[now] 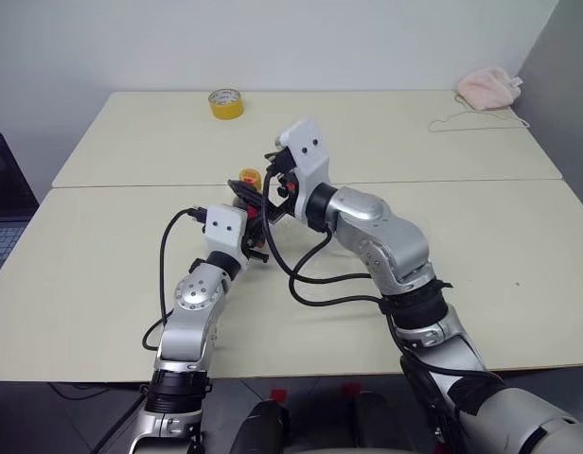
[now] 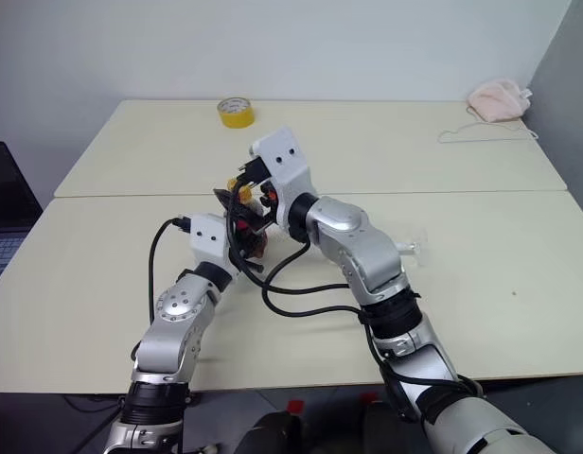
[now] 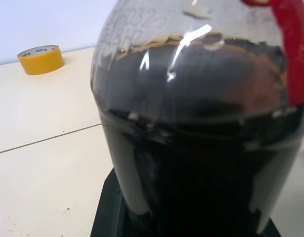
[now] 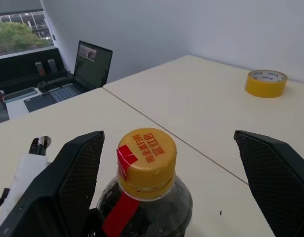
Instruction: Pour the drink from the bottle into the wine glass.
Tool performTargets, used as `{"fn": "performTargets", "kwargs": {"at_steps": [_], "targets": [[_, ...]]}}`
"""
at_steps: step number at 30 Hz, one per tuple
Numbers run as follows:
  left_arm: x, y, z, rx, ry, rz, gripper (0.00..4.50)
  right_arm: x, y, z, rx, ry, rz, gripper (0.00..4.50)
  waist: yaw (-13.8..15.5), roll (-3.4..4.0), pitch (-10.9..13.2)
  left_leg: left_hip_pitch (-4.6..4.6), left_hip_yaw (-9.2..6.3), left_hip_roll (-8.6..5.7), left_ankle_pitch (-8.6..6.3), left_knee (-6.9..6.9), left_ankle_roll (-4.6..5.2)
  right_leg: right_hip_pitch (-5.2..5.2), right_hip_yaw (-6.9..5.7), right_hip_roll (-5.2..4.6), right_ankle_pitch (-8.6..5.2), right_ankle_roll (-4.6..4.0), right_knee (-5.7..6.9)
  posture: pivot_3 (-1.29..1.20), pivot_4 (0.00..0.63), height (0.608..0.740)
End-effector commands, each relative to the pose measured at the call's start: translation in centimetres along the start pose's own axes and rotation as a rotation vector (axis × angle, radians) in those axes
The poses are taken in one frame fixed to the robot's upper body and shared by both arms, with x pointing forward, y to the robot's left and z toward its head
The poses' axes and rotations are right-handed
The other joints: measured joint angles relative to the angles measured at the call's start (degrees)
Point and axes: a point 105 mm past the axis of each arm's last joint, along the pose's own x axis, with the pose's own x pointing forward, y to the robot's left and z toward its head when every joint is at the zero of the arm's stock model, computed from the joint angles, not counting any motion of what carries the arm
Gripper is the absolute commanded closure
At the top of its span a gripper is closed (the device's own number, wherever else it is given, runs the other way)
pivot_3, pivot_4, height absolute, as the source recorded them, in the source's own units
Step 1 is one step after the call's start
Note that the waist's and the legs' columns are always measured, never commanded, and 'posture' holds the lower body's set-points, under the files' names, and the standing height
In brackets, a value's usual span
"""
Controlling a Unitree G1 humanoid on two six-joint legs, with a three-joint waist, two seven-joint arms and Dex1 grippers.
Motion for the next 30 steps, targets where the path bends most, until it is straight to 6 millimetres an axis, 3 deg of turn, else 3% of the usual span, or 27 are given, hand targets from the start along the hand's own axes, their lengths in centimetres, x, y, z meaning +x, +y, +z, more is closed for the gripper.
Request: {"fn": "performTargets", "kwargs": {"at_steps": [1, 2, 5, 12, 13, 19, 30], "targets": [[0.0, 0.0, 2.3, 0.021, -0.093, -0.001, 3.71, 0.1, 0.8, 1.7, -0.030, -0.061, 0.025, 0.00, -0.01, 0.00, 0.00, 0.00, 0.00, 0.00, 0.00, 0.00, 0.00, 0.00, -0.01, 0.00, 0.00, 0.00, 0.00, 0.00, 0.150, 0.740], [0.0, 0.0, 2.3, 0.021, -0.094, -0.001, 3.71, 0.1, 0.8, 1.6, -0.028, -0.060, 0.027, 0.00, -0.01, 0.00, 0.00, 0.00, -0.01, 0.00, 0.00, 0.00, 0.00, 0.00, -0.01, 0.00, 0.00, 0.00, 0.00, 0.00, 0.150, 0.740], [0.0, 0.0, 2.3, 0.021, -0.095, -0.002, 3.71, 0.1, 0.9, 1.5, -0.025, -0.057, 0.032, 0.56, -0.01, 0.00, 0.00, 0.00, 0.00, 0.00, 0.00, 0.00, 0.00, 0.00, 0.00, 0.00, 0.00, 0.00, 0.00, 0.00, 0.150, 0.740], [0.0, 0.0, 2.3, 0.021, -0.097, -0.001, 3.71, -0.1, 1.2, 1.1, -0.020, -0.043, 0.053, 3.06, 0.00, 0.00, 0.00, 0.00, -0.01, 0.00, 0.00, -0.01, 0.00, 0.00, -0.01, 0.00, 0.00, 0.00, 0.00, 0.00, 0.150, 0.740], [0.0, 0.0, 2.3, 0.021, -0.098, -0.001, 3.71, -0.1, 1.3, 1.1, -0.020, -0.042, 0.056, 3.26, 0.00, 0.00, 0.00, 0.00, -0.01, 0.00, 0.00, 0.00, 0.00, 0.00, -0.01, 0.00, 0.00, 0.00, 0.00, 0.00, 0.150, 0.740], [0.0, 0.1, 2.4, 0.023, -0.098, 0.002, 3.71, -0.2, 1.5, 1.0, -0.030, -0.061, 0.075, 3.25, 0.00, 0.00, 0.00, 0.00, -0.01, 0.00, 0.00, 0.00, 0.00, 0.00, 0.00, 0.00, 0.00, 0.00, 0.00, 0.00, 0.150, 0.740], [0.0, 0.1, 2.3, 0.022, -0.097, 0.000, 3.73, -0.9, 2.7, 1.7, 0.059, -0.285, 0.179, 3.25, -0.01, 0.00, 0.00, 0.00, 0.00, 0.02, 0.00, -0.01, 0.00, 0.00, -0.01, 0.01, 0.00, 0.00, 0.00, 0.00, 0.150, 0.740]]}}
